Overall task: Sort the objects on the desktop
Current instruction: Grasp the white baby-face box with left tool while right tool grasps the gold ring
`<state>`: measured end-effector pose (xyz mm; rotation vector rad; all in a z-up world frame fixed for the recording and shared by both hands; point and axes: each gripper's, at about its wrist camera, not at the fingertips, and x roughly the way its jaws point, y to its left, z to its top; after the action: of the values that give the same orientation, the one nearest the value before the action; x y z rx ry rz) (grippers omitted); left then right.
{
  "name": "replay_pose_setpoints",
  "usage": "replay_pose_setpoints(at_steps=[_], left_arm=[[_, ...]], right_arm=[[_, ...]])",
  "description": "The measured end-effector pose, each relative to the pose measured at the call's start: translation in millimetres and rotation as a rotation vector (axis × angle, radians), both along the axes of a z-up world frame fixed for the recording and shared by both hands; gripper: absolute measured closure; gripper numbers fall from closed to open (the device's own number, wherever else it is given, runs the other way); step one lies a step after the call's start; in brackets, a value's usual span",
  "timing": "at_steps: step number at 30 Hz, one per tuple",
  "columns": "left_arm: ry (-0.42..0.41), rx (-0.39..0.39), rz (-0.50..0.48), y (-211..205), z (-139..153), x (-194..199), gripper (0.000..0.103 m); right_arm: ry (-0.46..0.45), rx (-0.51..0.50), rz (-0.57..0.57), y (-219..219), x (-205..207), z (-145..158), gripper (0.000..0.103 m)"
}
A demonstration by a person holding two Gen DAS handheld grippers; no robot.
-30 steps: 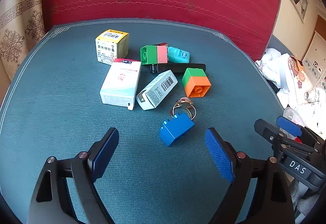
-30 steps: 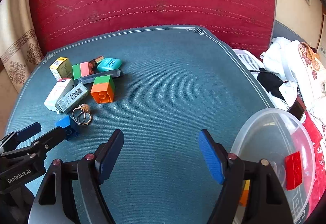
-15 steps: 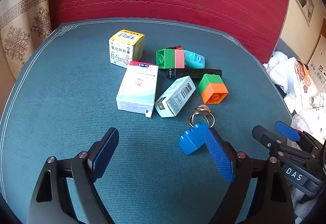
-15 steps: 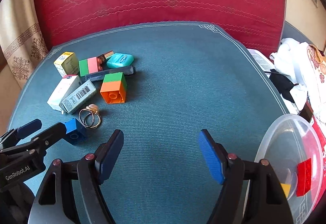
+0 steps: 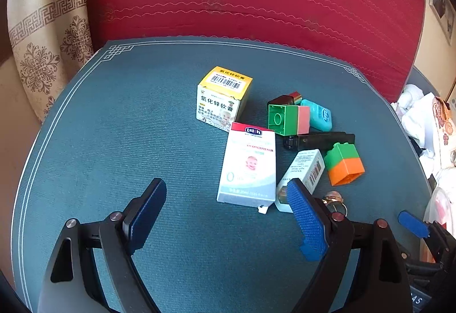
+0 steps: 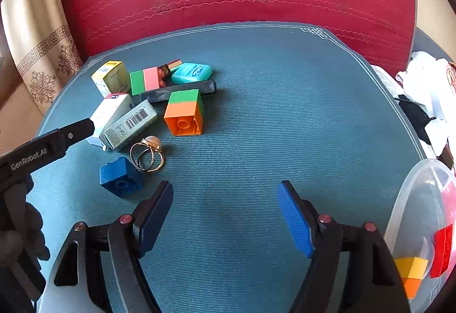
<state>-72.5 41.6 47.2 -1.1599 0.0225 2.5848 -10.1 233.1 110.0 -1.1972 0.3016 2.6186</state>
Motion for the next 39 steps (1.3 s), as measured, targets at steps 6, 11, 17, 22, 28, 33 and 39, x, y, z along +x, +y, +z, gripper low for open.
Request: replay_pose_setpoints(at_steps=[6, 11, 17, 22, 28, 33, 39], left_arm=[[-0.017, -0.018, -0.016, 8.9, -5.7, -16.6, 0.014], [-0.021, -0.042, -0.022, 16.3, -11.0, -26.0, 0.014], [-0.039, -0.032, -0.019, 20.2, -16.8, -39.2, 0.014], [-0.043, -0.027, -0.021, 20.7, -19.5, -41.7, 0.014], [-0.037, -0.026, 0.001, 6.3, -21.7, -47.8, 0.014], [-0.037, -0.035, 0.023, -4.8, -21.5, -50.9, 0.014], [-0.028, -0.105, 0.026, 4.3, -28.0, -48.4, 0.014]], right_arm=[[-0.006, -0.001, 0.018, -4.5, -4.2, -2.9, 0.024], [-0.029, -0.012, 0.022, -2.2, -11.5, -9.7, 0.024], [-0.042, -0.026, 0.043, -4.1, -19.6, -12.8, 0.024], [-0.044, -0.029, 0.073, -15.0, -27.4, -12.3, 0.024], [-0.038, -0.033, 0.12, -25.7, -32.5, -13.0, 0.023], [-0.027, -0.04, 0.14, -27.1, -37.1, -12.8, 0.023], [-0.006, -0.032, 0.141, -28.9, -45.9, -12.9, 0.023]])
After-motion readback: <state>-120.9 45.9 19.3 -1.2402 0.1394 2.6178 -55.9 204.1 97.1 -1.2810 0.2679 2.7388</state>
